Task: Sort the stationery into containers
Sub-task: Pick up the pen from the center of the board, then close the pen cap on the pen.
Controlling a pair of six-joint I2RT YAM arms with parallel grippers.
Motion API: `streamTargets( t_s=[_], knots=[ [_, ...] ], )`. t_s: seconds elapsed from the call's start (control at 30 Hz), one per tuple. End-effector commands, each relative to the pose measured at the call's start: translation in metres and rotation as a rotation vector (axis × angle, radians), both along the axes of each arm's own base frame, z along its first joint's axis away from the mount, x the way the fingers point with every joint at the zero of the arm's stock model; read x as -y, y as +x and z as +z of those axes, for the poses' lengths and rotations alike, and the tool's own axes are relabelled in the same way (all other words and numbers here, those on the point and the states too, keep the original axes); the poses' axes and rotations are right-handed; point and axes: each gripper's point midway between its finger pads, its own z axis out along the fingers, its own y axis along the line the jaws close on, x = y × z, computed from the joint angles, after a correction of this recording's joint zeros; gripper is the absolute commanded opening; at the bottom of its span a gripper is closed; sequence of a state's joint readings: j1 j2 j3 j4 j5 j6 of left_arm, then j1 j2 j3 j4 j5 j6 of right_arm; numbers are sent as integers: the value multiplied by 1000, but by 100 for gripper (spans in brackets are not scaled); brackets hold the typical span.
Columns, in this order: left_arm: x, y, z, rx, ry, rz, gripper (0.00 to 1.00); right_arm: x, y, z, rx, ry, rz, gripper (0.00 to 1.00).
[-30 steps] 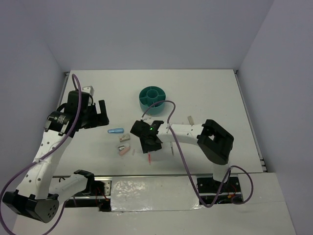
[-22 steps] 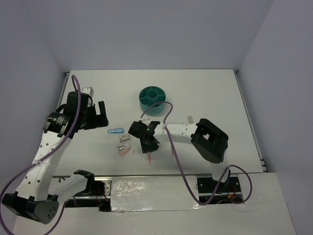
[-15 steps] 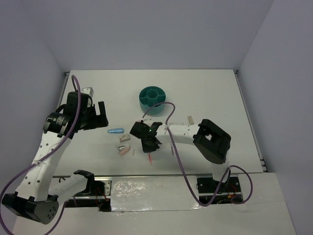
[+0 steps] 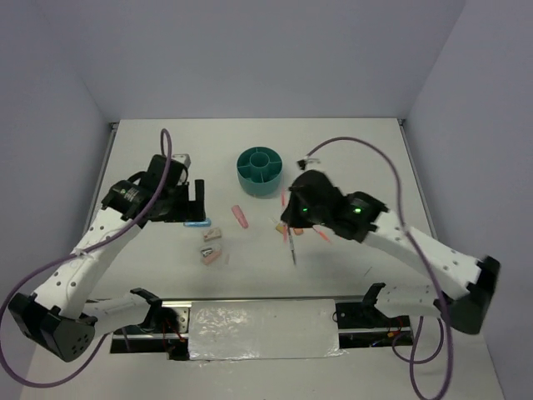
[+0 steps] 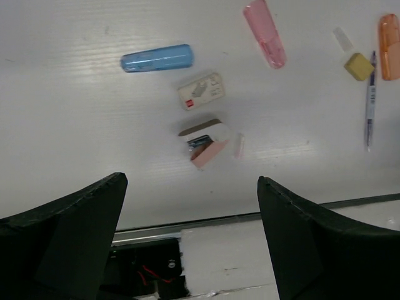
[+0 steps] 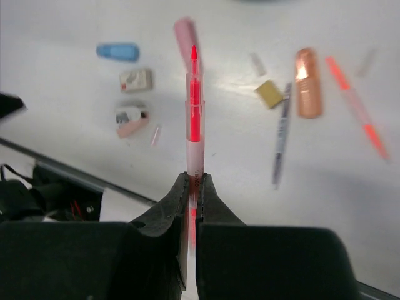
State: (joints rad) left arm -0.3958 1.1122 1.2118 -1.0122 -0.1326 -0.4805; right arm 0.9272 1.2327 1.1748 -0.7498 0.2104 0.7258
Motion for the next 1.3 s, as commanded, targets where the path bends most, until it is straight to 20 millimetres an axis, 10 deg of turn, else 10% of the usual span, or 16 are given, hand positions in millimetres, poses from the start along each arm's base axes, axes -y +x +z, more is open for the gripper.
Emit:
streamTargets(
  t_s=[0.0,0.17,0.4,1.27],
  knots=[
    [47,-2,-3,6,-81,-40,97,71,-10,23,38,-53,-67,0],
    [114,-22,-45,-73,-157,-164,90,120,-21,27,69,-134,-108,0],
    [128,-22,-100,-113,-48,-159,44,114,-36,11,43,-66,-64,0],
    [98,-34,-183,-202,163,-83,47,95,-35,9,27,-20,-6,0]
  ],
)
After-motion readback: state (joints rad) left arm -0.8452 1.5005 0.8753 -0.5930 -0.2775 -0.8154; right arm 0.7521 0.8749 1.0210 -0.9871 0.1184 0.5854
